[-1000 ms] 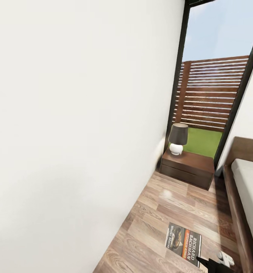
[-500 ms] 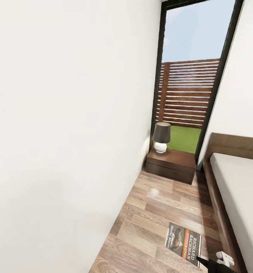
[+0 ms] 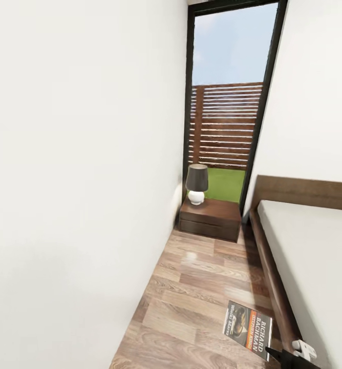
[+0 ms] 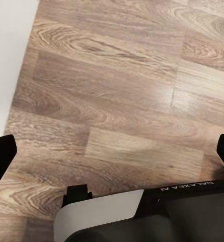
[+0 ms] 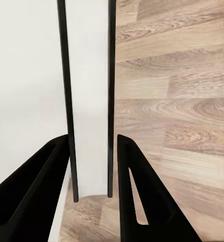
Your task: In the bedroom, move the book from the bed onto either nightstand, and place the two sandals side by side next to the bed.
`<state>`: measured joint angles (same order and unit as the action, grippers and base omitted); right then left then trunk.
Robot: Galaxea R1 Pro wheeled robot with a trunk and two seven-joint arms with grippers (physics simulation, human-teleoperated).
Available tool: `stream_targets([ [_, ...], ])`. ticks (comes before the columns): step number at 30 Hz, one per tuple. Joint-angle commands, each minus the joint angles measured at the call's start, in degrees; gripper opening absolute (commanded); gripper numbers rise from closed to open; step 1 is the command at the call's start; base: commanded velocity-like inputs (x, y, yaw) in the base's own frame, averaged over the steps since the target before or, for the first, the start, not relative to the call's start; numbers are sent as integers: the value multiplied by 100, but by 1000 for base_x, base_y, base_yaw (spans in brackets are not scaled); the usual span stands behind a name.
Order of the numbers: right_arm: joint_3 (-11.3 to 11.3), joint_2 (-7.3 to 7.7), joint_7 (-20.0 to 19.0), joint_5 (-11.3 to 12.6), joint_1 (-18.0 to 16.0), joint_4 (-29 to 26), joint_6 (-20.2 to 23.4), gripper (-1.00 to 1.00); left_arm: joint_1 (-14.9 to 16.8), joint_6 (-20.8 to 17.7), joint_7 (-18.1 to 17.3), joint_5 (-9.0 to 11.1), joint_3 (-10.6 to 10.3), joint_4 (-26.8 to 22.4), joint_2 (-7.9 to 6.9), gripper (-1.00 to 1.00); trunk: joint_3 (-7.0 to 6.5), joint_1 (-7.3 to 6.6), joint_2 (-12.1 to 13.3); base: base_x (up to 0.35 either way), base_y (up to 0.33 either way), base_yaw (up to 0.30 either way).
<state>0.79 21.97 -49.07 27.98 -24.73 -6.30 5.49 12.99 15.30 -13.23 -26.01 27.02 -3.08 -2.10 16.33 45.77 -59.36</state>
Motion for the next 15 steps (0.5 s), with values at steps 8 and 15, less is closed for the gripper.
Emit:
stream_targets([
  [8,35,0,-15,41,-6,-3,58,-100,2,17,-21,-45,49,1,-1,100,7,0,-5,0,0,-284],
  [15,35,0,-12,41,-6,-3,58,-100,2,17,-21,-45,49,1,-1,100,7,0,-5,0,0,-284],
])
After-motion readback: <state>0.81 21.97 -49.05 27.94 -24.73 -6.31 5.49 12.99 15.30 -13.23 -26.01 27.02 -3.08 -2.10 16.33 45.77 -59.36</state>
